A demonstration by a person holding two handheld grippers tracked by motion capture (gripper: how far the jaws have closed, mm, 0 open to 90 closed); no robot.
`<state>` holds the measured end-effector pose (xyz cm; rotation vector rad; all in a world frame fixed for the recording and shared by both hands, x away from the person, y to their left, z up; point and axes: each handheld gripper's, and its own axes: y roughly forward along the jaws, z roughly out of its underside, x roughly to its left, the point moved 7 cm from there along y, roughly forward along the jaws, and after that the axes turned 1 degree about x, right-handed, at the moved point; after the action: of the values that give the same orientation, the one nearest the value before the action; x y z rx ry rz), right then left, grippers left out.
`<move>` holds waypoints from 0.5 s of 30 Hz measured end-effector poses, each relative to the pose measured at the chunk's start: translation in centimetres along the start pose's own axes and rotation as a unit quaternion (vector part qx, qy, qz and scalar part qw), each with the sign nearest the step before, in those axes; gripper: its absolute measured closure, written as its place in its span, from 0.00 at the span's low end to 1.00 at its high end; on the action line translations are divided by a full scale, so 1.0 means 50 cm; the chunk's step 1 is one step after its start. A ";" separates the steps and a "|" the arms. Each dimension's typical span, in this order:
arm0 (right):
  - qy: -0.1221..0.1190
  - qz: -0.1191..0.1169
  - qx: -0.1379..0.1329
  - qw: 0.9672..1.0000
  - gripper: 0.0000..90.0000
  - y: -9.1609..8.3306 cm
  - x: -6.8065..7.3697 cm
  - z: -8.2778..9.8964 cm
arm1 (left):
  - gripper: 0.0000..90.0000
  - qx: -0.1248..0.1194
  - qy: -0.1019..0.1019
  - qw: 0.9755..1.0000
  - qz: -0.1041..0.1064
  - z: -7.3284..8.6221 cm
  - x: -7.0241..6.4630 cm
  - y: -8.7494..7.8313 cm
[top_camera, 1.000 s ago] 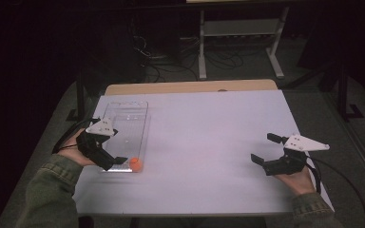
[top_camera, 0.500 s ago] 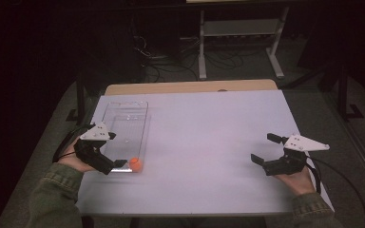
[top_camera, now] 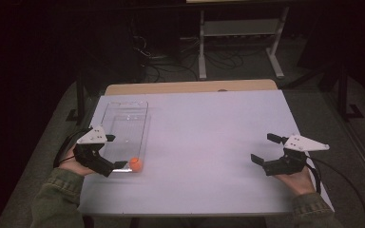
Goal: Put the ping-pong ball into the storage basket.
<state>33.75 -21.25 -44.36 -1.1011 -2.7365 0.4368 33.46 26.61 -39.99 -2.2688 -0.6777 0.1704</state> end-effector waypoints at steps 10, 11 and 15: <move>0.001 -0.001 0.000 1.000 0.00 0.000 0.001 0.000 | 0.00 -0.016 -0.005 1.000 0.000 0.009 -0.008 0.008; 0.001 -0.001 0.000 1.000 0.00 0.000 0.001 0.000 | 0.00 -0.019 -0.006 1.000 0.000 0.010 -0.009 0.008; 0.000 -0.001 0.000 1.000 0.00 0.000 0.001 0.000 | 0.00 -0.029 -0.009 1.000 0.000 0.012 -0.012 0.010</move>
<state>33.69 -21.20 -44.35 -1.0986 -2.7373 0.4364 32.96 26.38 -40.85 -2.3255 -0.6992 0.1730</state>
